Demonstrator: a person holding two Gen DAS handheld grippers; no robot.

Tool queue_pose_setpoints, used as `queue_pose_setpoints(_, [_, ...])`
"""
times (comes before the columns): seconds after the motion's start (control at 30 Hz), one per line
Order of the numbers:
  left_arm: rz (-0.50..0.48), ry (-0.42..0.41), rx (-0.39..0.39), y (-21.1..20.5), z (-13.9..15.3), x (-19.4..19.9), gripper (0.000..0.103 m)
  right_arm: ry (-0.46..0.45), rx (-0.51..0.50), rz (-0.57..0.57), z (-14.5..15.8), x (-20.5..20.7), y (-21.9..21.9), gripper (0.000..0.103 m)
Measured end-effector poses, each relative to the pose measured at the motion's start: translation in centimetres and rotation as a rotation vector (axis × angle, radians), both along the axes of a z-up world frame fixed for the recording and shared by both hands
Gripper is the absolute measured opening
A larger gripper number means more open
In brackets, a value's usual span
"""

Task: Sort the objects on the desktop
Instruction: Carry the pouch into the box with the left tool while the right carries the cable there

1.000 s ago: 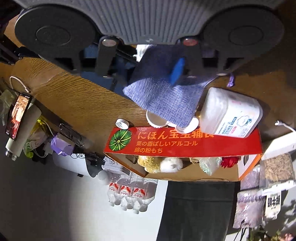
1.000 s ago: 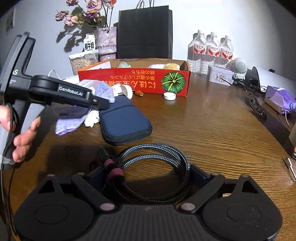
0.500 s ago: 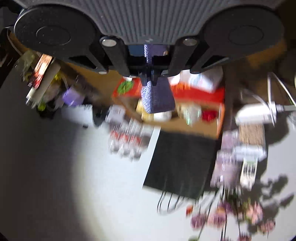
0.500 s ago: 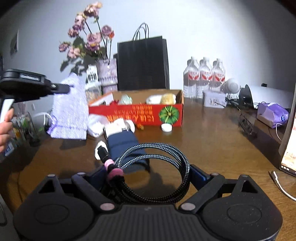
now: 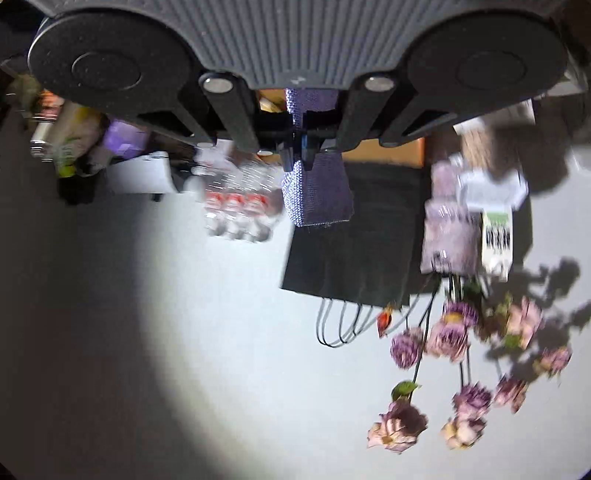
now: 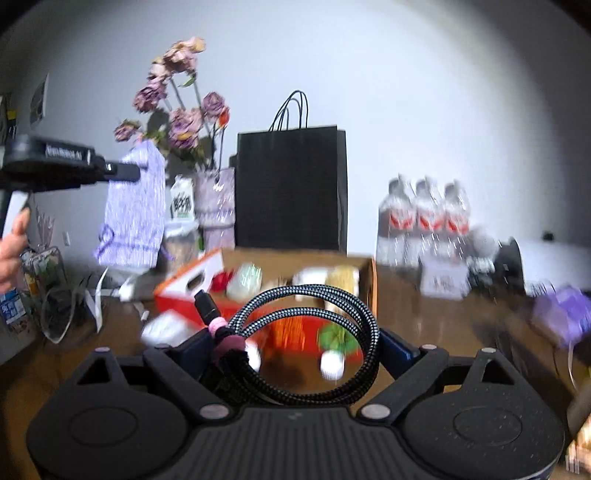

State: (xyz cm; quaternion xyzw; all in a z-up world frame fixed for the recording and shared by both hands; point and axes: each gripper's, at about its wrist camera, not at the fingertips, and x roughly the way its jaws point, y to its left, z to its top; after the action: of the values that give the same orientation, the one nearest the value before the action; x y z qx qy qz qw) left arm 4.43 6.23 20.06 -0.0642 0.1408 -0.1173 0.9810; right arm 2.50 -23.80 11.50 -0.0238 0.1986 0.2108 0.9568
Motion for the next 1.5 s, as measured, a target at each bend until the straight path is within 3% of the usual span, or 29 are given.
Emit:
queue_pose_setpoints(0.2, [-0.051,0.089,0.148,-0.9,-1.4,10.6,0.005,0.077,-0.028,0.047,1.5,13.5,4.6,0.092])
queue_pose_setpoints(0.3, [-0.080,0.220,0.205,-2.2,-5.1,16.0,0.005,0.184,-0.070,0.075,0.0,19.7,7.6,0.092])
queue_pose_setpoints(0.4, [-0.109,0.331,0.305,-3.7,-9.6,19.2,0.005,0.280,-0.177,0.088,-3.0,24.2,10.2,0.092])
queue_pose_setpoints(0.47, [-0.148,0.409,0.311,-3.9,-11.8,20.4,0.007,0.346,-0.221,0.097,-5.0,26.1,11.2,0.092])
queue_pose_setpoints(0.57, [-0.184,0.481,0.323,-3.8,-14.2,21.3,0.010,0.404,-0.239,0.119,-6.9,26.8,12.1,0.092])
queue_pose_setpoints(0.63, [-0.157,0.508,0.340,-3.5,-14.8,21.4,0.019,0.414,-0.264,0.120,-7.6,27.1,12.5,0.092])
queue_pose_setpoints(0.7, [-0.148,0.509,0.304,-2.7,-14.6,21.1,0.064,0.440,-0.262,0.114,-7.8,27.3,12.5,0.092])
queue_pose_setpoints(0.73, [-0.144,0.490,0.282,-2.2,-14.4,20.8,0.066,0.444,-0.257,0.113,-7.7,27.2,12.4,0.093])
queue_pose_setpoints(0.9, [-0.110,0.471,0.262,-1.2,-12.7,19.7,0.074,0.461,-0.263,0.121,-6.4,26.6,12.0,0.093])
queue_pose_setpoints(1.0, [-0.091,0.444,0.200,-0.3,-10.7,18.5,0.083,0.433,-0.244,0.097,-4.8,25.5,11.0,0.093])
queue_pose_setpoints(1.2, [0.008,0.386,0.096,0.9,-7.5,14.8,0.090,0.428,-0.192,0.104,-2.8,23.3,9.0,0.093])
queue_pose_setpoints(1.4, [0.051,0.355,0.048,0.8,-7.1,11.1,0.095,0.504,-0.034,0.066,-1.9,23.4,6.9,0.096])
queue_pose_setpoints(1.5, [0.088,0.350,0.043,0.6,-7.3,9.2,0.095,0.441,-0.016,0.011,-0.7,21.2,5.5,0.096])
